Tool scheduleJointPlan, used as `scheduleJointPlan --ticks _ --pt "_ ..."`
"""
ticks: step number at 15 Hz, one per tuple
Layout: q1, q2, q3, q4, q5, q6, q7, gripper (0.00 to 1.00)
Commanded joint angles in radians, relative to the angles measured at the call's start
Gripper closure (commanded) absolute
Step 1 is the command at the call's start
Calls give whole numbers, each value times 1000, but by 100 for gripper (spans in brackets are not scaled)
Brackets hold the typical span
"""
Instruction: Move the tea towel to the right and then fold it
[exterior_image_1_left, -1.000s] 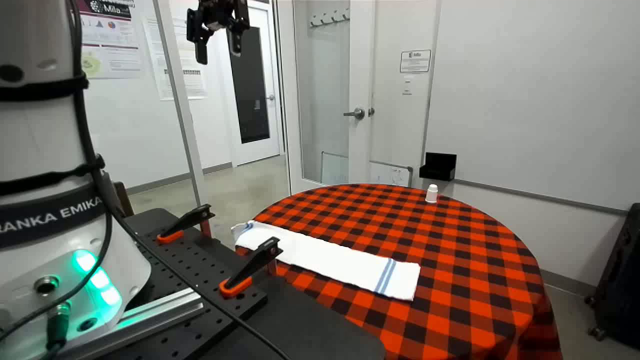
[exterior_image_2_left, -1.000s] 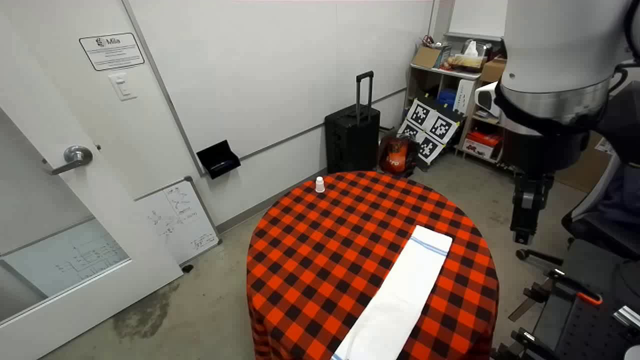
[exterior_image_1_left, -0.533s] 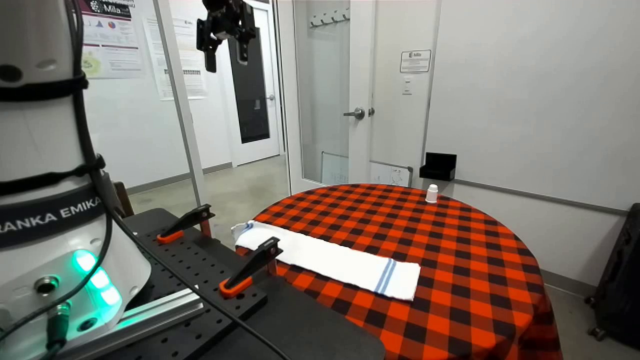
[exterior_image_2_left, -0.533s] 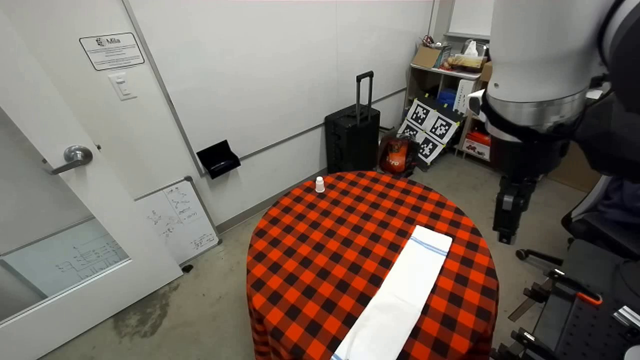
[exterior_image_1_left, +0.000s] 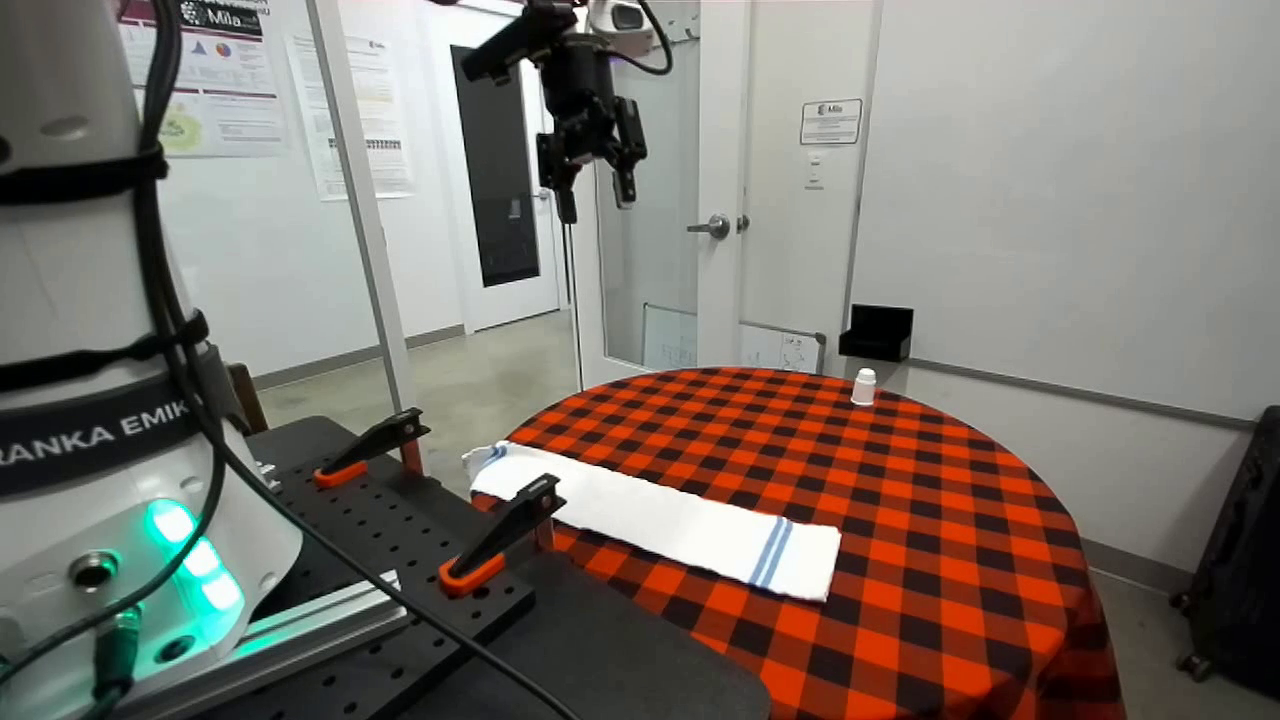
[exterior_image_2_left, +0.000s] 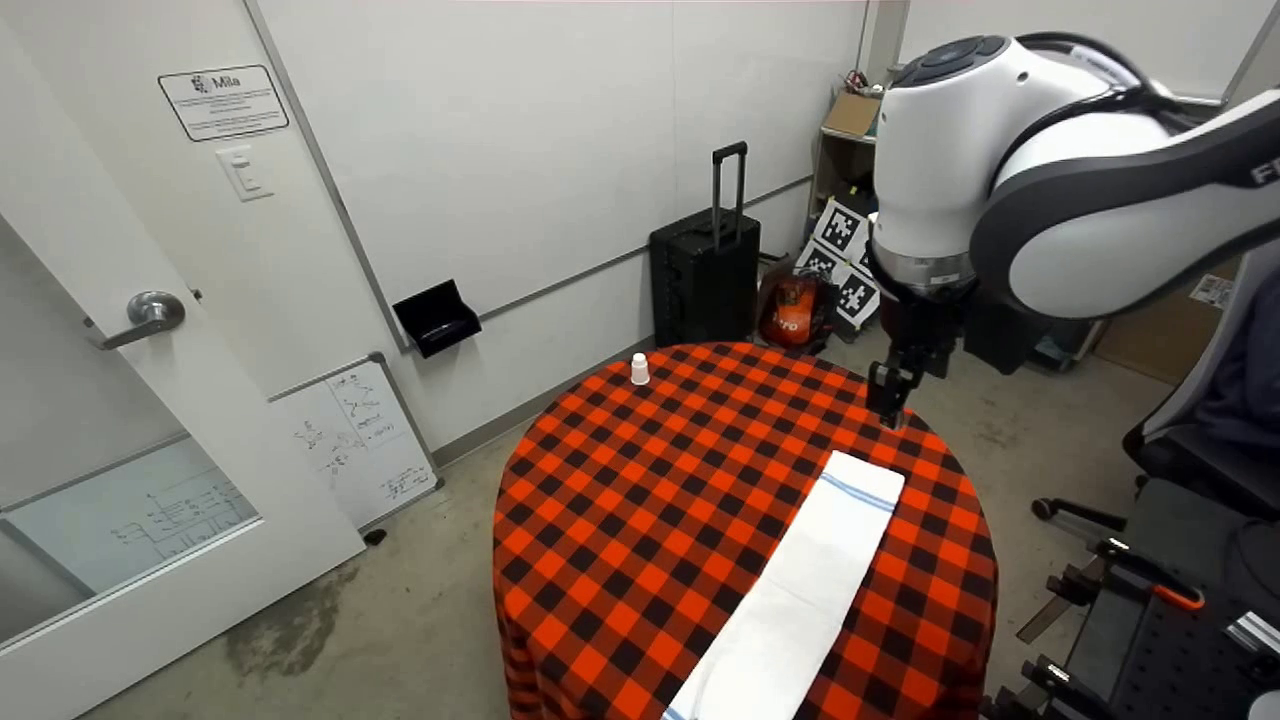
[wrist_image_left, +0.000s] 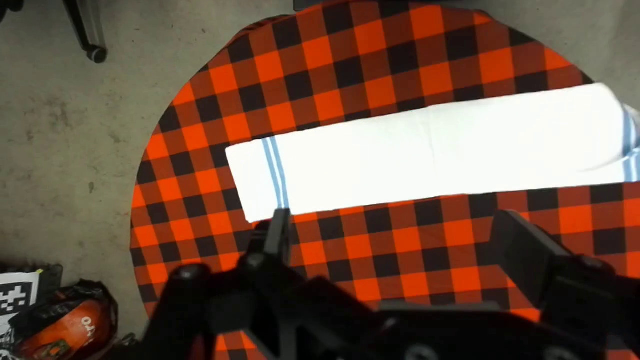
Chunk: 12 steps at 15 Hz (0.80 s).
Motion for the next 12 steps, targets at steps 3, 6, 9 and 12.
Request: scheduleJointPlan --ticks 3,6,9,12 --pt "-38 193 -146 21 83 231 -151 0" --pt "-73 315 -206 38 181 337 -264 0" --pt "-117 449 -232 87 253 406 -351 0" --pt "-166 558 -216 145 315 455 -431 0"
